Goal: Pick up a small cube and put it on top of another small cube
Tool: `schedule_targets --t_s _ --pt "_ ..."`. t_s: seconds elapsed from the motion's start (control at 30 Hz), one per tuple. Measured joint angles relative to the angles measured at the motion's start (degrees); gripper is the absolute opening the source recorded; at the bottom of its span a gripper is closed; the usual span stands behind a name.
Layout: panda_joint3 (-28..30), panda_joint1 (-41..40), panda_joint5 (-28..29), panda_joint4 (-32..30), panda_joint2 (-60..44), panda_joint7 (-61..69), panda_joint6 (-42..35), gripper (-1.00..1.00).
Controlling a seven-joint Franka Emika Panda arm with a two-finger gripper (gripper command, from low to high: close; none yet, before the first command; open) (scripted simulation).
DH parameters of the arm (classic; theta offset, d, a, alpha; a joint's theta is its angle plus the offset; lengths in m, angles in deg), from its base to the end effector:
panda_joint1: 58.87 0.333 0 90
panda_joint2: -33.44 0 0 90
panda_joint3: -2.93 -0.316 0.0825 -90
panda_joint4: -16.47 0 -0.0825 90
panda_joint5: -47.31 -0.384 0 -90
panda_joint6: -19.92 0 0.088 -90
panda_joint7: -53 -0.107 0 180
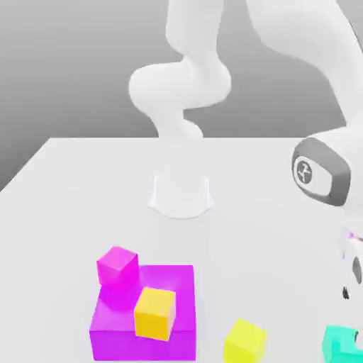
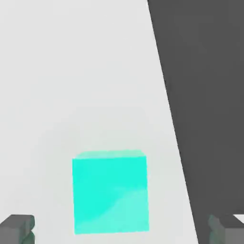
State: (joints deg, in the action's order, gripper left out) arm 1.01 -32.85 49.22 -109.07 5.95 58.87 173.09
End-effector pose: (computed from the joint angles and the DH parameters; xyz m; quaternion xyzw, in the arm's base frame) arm 0.4896 0.2614 0.1638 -0.9529 -0.3032 -0.0014 0.0005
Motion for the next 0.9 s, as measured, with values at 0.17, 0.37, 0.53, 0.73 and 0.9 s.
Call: schedule_targets --t_s 0.17,0.37,0.53,0.73,0.9 --pt "0.2 0.2 0.3 0.8 -3.7 -0.1 2.7 -1.0" --pt "0.0 0.1 0.1 0.1 -0.6 0.1 0.3 -1.0" --pt "2.4 -2.5 -2.5 -2.9 8.4 -2.8 -5.8 -1.0" --pt "9.6 -7.8 -4.4 -7.5 18.2 -12.8 -11.0 -1.0" --pt "14.1 -15.9 -2.7 -11.5 26.4 -23.5 -15.1 -1.0"
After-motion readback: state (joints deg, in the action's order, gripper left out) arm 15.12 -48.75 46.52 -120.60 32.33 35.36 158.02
